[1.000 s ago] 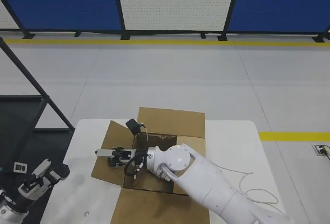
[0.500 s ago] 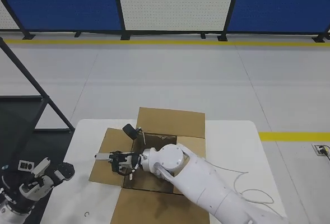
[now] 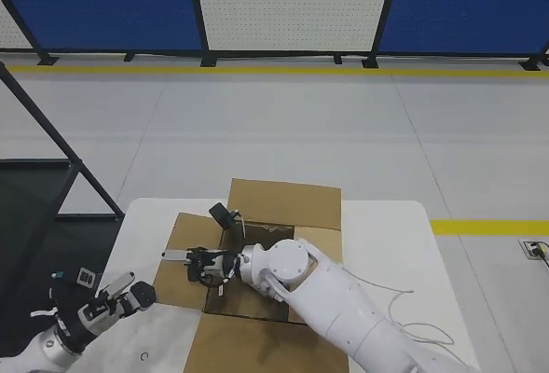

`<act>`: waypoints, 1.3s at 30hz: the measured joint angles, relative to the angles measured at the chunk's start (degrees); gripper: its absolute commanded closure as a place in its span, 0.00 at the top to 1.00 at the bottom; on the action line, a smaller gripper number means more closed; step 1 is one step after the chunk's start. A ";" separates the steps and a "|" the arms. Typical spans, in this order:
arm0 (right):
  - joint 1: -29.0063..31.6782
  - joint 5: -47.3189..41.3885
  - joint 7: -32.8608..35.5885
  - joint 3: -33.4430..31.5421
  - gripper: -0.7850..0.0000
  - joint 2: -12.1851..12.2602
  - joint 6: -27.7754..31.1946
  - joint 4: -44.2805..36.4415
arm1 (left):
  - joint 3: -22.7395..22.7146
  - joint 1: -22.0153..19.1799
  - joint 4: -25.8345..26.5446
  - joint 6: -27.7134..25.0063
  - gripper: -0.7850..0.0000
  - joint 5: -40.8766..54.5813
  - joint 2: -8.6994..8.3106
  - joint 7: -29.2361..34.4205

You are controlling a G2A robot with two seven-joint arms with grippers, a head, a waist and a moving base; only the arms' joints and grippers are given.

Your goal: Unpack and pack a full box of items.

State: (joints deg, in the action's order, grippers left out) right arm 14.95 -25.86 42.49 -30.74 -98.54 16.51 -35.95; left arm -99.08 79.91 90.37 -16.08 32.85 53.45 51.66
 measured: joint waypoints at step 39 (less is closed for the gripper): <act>33.03 28.20 -8.85 -29.52 1.00 15.34 -10.88 -54.15 | -1.55 -2.78 4.83 -0.20 1.00 1.17 -0.03 1.65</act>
State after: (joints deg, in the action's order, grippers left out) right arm 47.98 2.34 33.64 -60.25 -83.20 5.62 -90.10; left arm -100.63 77.13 95.19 -16.27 34.03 53.41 53.31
